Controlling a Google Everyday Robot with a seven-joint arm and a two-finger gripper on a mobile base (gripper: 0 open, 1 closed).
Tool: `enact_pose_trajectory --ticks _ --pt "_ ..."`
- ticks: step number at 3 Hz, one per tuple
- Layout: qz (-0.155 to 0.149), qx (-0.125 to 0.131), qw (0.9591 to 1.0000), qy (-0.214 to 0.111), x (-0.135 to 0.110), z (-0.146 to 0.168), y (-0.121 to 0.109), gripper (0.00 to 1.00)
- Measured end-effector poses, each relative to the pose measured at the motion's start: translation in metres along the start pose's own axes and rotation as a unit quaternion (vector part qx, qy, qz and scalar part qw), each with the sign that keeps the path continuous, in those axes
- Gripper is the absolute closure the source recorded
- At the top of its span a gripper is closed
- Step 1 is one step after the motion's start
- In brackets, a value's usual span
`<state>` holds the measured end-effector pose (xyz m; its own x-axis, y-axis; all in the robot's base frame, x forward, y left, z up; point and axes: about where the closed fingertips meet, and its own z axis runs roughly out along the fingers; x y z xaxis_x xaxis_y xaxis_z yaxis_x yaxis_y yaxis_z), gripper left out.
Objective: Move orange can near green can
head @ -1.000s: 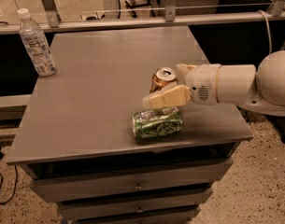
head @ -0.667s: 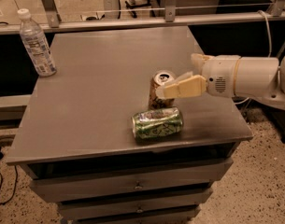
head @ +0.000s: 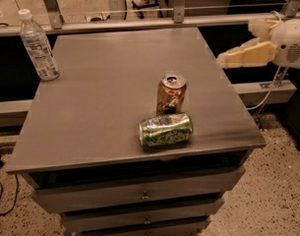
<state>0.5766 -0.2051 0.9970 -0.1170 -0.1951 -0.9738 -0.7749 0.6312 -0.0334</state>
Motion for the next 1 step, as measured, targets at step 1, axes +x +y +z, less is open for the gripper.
enact_pose_trajectory --ticks 1 --pt "-0.024 0.025 0.9990 -0.027 -0.0394 -0.0252 -0.0180 0.00"
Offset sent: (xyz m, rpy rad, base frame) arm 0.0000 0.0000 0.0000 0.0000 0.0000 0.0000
